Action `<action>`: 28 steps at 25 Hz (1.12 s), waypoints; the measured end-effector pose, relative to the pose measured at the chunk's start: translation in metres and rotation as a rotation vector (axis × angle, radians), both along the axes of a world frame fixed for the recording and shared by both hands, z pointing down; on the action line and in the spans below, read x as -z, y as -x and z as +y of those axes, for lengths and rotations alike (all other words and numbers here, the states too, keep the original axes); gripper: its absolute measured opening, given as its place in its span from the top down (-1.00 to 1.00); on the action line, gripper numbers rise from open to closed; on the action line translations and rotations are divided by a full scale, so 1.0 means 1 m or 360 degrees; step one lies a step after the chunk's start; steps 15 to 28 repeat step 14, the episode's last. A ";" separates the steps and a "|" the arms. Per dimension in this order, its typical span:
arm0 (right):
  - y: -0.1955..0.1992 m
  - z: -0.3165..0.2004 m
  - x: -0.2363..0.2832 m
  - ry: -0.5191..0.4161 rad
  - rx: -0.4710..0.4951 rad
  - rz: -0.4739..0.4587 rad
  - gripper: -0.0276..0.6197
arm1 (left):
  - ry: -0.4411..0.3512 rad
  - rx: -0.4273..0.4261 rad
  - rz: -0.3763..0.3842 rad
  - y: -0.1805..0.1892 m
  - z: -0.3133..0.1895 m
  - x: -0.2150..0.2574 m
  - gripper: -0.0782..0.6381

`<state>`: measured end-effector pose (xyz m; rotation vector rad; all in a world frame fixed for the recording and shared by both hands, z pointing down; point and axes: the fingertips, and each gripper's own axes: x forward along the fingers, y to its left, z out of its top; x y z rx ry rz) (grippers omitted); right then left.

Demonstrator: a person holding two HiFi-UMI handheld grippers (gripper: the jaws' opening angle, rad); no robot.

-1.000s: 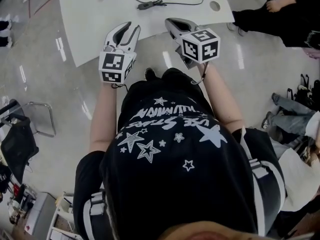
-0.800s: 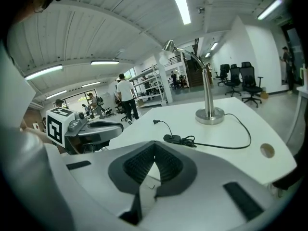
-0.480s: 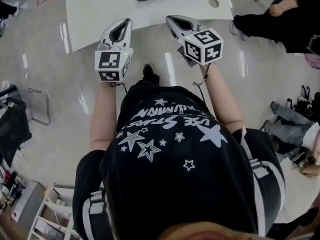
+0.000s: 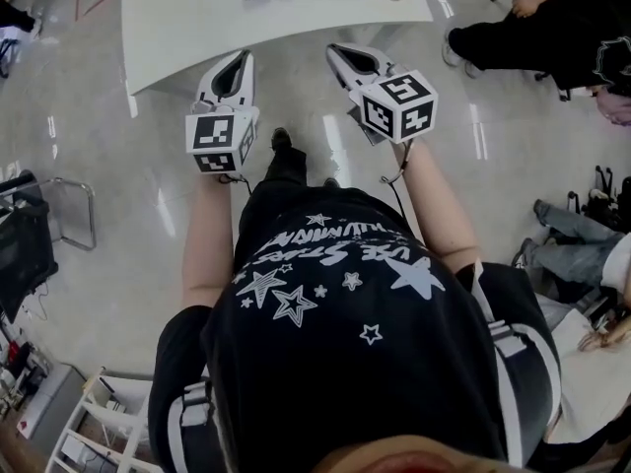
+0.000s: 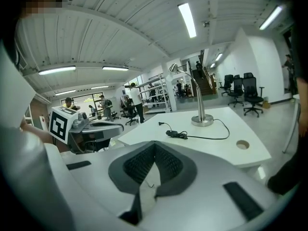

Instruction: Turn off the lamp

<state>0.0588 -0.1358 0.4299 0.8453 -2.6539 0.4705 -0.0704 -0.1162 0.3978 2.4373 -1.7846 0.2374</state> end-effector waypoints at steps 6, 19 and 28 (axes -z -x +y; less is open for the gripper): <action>-0.019 0.032 0.009 -0.0037 0.0050 -0.0014 0.90 | -0.0039 0.0013 0.0008 -0.025 0.031 0.012 0.75; -0.062 0.068 0.015 -0.0102 0.0050 -0.0059 0.90 | -0.0091 0.0024 -0.0040 -0.069 0.070 0.020 0.75; -0.062 0.068 0.015 -0.0102 0.0050 -0.0059 0.90 | -0.0091 0.0024 -0.0040 -0.069 0.070 0.020 0.75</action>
